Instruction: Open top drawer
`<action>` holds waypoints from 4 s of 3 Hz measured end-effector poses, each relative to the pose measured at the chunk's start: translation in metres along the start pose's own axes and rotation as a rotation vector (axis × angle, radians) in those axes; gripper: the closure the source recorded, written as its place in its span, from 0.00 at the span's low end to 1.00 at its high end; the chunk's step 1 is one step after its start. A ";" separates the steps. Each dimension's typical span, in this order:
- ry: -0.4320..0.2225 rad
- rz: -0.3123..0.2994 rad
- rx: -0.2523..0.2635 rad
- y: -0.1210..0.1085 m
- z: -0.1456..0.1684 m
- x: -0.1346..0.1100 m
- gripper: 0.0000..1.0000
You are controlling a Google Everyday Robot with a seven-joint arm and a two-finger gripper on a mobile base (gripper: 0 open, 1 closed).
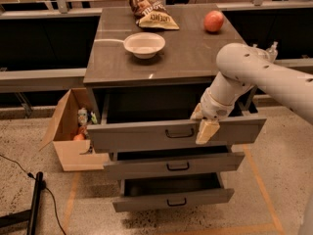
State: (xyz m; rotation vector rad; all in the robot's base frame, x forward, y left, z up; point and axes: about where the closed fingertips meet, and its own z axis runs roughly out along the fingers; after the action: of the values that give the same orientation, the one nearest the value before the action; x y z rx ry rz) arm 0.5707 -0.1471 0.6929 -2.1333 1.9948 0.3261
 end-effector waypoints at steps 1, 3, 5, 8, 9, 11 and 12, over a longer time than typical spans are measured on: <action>0.009 0.000 -0.005 -0.001 -0.003 0.001 0.22; 0.044 -0.022 0.065 -0.012 -0.029 -0.003 0.00; 0.079 -0.041 0.164 -0.047 -0.049 0.001 0.38; 0.124 -0.056 0.255 -0.071 -0.027 0.008 1.00; 0.125 -0.045 0.268 -0.063 -0.007 0.010 1.00; 0.098 -0.046 0.219 -0.037 0.026 0.010 1.00; 0.078 -0.055 0.171 -0.021 0.031 0.005 1.00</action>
Offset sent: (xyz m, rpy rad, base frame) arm 0.0102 -0.0080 0.0325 -0.0429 -0.0500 0.0104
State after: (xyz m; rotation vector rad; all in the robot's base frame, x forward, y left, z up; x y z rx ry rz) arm 0.5913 -0.1417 0.6619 -2.1185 1.9235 0.0614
